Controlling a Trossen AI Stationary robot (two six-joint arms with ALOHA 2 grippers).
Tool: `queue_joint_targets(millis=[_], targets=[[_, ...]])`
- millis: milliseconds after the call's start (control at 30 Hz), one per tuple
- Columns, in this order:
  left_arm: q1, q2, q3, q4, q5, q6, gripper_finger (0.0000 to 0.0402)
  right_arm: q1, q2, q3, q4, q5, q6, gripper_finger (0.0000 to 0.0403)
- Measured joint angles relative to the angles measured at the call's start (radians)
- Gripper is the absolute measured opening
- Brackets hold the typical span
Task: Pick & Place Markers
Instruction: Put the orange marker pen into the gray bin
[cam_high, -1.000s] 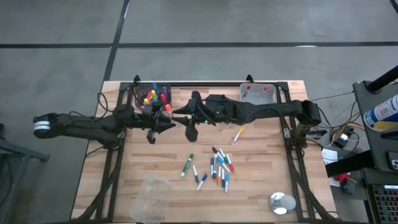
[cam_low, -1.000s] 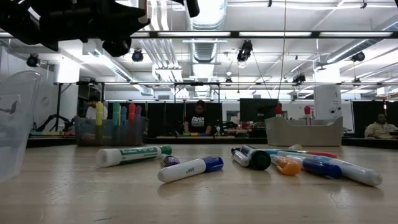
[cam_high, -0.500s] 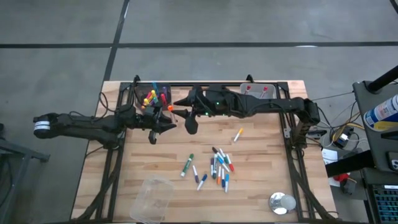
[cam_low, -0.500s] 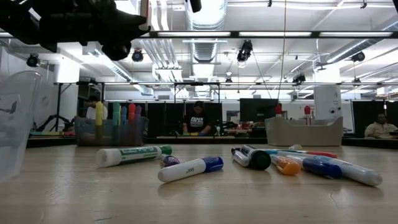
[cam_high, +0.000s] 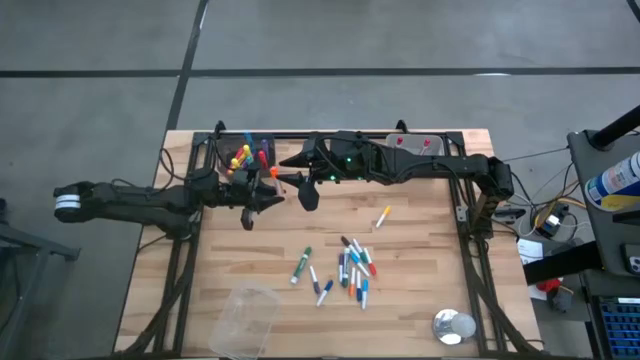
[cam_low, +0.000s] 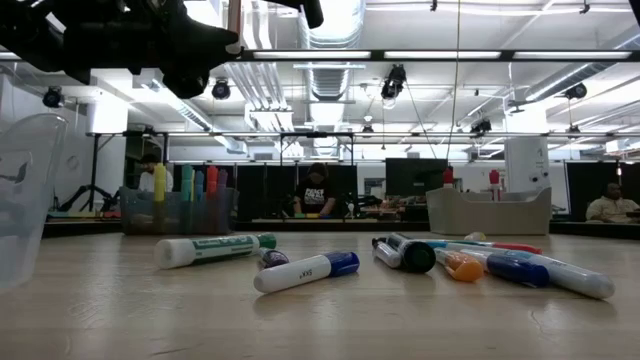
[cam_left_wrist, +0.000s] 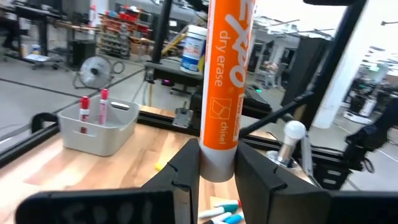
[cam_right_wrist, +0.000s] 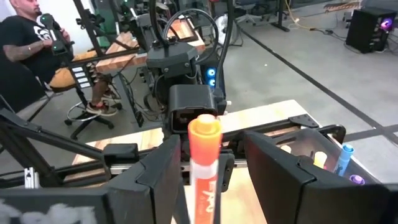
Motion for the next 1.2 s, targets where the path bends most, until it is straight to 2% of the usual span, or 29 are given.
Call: queue_joint_targets(millis=[633, 1200], targets=[[0.000, 0.000, 0.000, -0.014, -0.009, 0.009, 0.0074, -0.008, 0.040, 0.004, 0.082, -0.020, 0.004, 0.0154], [0.000, 0.000, 0.000, -0.013, 0.006, 0.001, 0.0074, -0.012, 0.042, 0.003, 0.068, -0.049, 0.000, 0.0067]])
